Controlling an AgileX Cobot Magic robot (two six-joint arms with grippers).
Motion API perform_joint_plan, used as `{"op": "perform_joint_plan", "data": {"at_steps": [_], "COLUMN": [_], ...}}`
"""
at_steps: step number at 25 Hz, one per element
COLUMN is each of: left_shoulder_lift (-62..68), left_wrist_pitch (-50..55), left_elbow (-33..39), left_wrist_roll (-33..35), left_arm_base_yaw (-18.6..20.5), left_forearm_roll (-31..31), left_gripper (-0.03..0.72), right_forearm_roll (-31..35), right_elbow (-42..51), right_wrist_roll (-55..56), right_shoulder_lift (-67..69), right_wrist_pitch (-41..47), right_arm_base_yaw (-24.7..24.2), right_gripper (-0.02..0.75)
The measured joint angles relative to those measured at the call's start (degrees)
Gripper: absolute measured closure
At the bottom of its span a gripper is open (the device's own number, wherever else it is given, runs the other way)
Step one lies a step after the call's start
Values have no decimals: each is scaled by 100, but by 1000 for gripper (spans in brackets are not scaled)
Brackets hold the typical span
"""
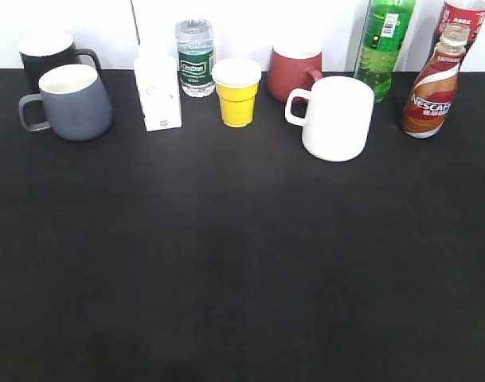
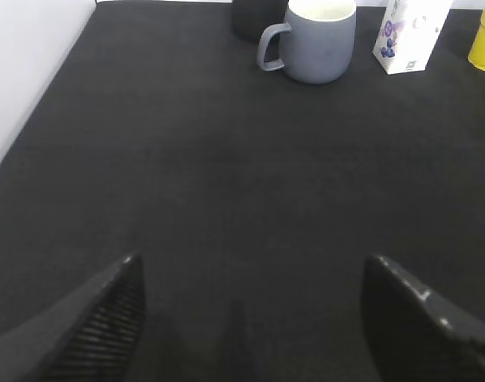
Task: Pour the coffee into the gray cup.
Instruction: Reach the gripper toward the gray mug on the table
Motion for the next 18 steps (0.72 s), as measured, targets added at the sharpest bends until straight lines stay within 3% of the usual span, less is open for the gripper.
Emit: {"op": "perform_joint_plan", "data": {"at_steps": [5, 11, 15, 18], "left_shoulder_lift": [0, 0, 157, 1203], "left_wrist_pitch": [0, -60, -2315, -4572], "left_elbow": [0, -53, -63, 578], "left_wrist_roll": [0, 0, 0, 0], "left_arm_base_yaw": [0, 0, 0, 0], "left_forearm_roll": [-2, -20, -24, -41], "left_gripper": [65, 172, 175, 175], "right_forearm_roll": [0, 0, 0, 0], "right_elbow": [0, 0, 0, 0], "right_wrist_roll": [0, 0, 0, 0], "right_shoulder_lift": [0, 0, 0, 0], "right_wrist_pitch": [2, 2, 2, 2], "right_arm_base_yaw": [0, 0, 0, 0], "right_gripper": [158, 158, 158, 158]}}
